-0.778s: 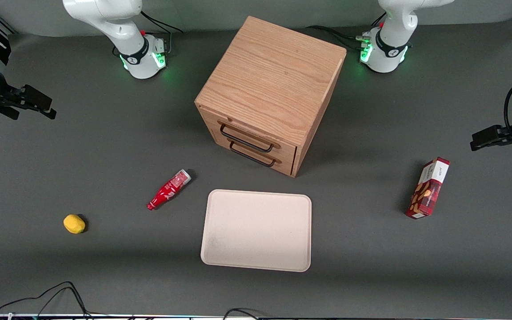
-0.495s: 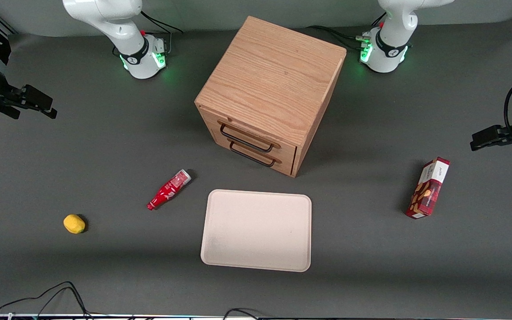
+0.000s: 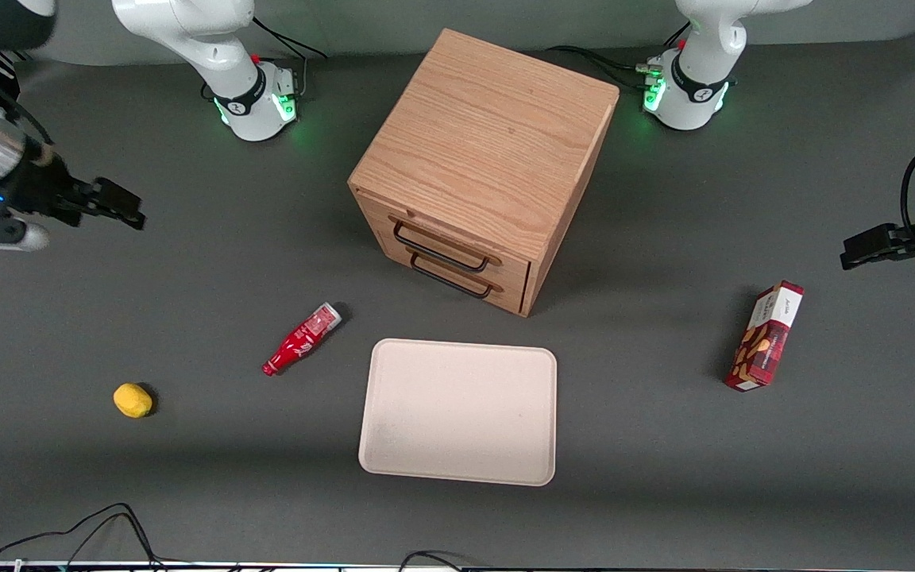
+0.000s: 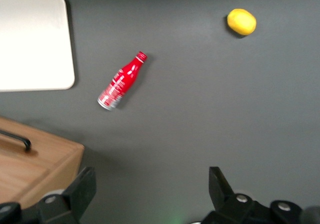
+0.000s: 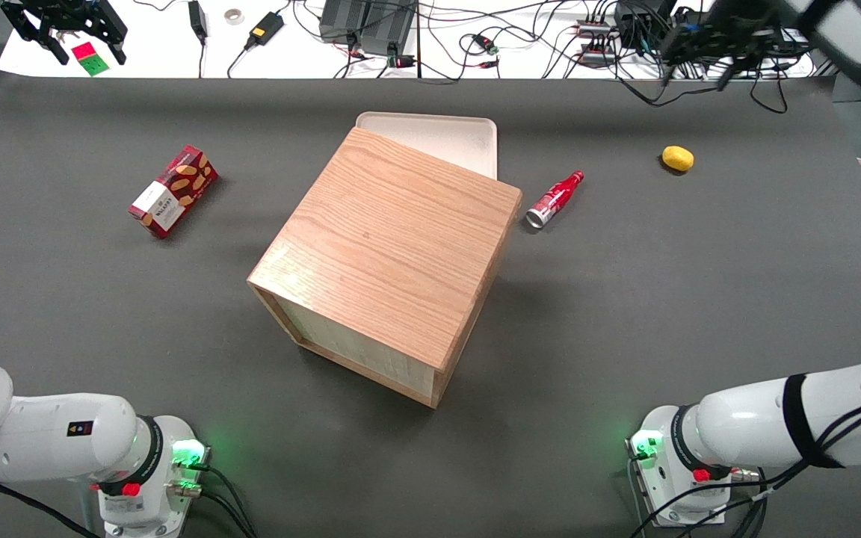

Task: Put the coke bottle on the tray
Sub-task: 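Move the right gripper down toward the red Coca-Cola bottle, then close the right gripper around the bottle's body, then lift the bottle and carry it over the cream tray, then lower the bottle onto the tray and open the right gripper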

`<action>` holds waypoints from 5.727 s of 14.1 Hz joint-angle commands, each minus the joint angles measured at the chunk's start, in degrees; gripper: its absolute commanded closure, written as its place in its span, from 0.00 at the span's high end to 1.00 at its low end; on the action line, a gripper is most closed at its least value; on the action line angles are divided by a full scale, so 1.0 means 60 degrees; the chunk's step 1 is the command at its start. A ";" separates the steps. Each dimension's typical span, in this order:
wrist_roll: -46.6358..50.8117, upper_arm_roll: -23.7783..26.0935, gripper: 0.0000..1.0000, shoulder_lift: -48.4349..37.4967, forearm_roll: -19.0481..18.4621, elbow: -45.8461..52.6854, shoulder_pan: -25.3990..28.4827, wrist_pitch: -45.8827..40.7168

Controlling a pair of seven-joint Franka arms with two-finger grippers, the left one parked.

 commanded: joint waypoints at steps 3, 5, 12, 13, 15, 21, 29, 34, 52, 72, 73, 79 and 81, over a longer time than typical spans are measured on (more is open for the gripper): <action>0.3525 0.0892 1.00 0.1783 0.0136 0.0378 0.0008 0.1357; 0.4786 0.1069 1.00 0.2442 0.0166 0.0174 0.0008 0.1972; 0.7660 0.1363 1.00 0.4084 -0.0359 -0.1673 0.0139 0.5241; 0.7982 0.1392 1.00 0.4246 -0.0608 -0.1789 0.0154 0.5402; 0.8321 0.1407 1.00 0.4422 -0.0800 -0.2329 0.0154 0.6204; 0.8571 0.1407 1.00 0.5344 -0.0874 -0.2684 0.0198 0.7936; 0.8571 0.1393 0.72 0.5566 -0.1138 -0.2933 0.0125 0.8113; 0.8484 0.1393 0.12 0.5449 -0.1138 -0.2875 0.0110 0.8070; 0.1560 0.2768 0.04 0.7068 -0.1856 0.5733 0.0593 0.2620; 0.2990 0.2140 1.00 1.0459 -0.2149 0.5580 0.1824 0.7041; 0.2990 0.2125 1.00 1.0444 -0.2163 0.5404 0.1824 0.7290; 0.3064 0.2066 1.00 1.0385 -0.2368 0.5358 0.1839 0.7322; 0.3064 0.2066 1.00 1.0327 -0.2383 0.5358 0.1824 0.7322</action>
